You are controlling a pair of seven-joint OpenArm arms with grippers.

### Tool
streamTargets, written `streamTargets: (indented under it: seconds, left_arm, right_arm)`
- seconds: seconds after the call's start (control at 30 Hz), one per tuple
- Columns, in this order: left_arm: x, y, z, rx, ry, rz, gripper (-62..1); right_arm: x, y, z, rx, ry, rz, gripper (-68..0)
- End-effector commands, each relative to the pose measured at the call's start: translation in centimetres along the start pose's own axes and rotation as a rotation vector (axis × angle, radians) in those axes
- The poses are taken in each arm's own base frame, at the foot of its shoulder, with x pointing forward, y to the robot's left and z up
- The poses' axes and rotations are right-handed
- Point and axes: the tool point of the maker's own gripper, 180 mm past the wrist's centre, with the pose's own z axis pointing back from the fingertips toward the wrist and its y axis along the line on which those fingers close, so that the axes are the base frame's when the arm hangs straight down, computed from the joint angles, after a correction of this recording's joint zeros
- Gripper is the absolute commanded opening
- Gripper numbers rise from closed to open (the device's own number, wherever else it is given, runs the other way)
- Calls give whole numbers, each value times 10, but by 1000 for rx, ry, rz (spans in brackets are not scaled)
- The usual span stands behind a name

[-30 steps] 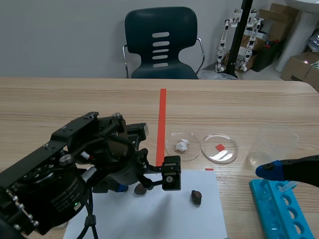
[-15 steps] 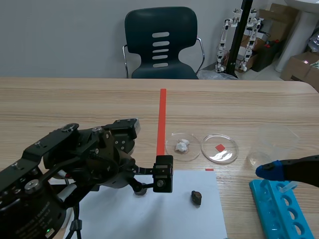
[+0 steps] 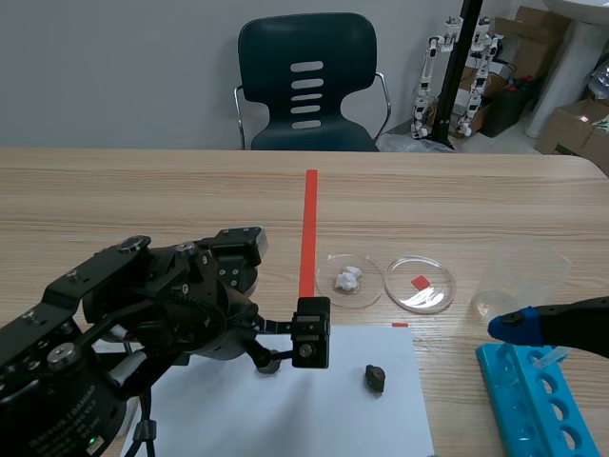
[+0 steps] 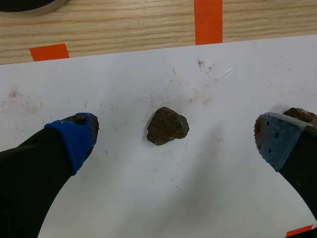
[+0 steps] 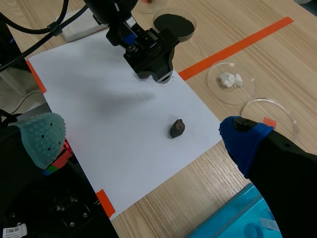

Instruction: Put the middle mineral back

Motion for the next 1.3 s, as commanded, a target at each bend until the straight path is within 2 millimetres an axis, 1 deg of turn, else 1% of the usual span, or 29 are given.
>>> streamTargets:
  seconds: [0.0, 1.27]
  left_arm:
    - [6, -2, 2, -4, -16, -2, 14]
    - [3, -2, 2, -4, 0, -2, 14]
  right_arm:
    - [5, -1, 0, 6, -17, 3, 4]
    - [5, -1, 0, 6, -17, 3, 4]
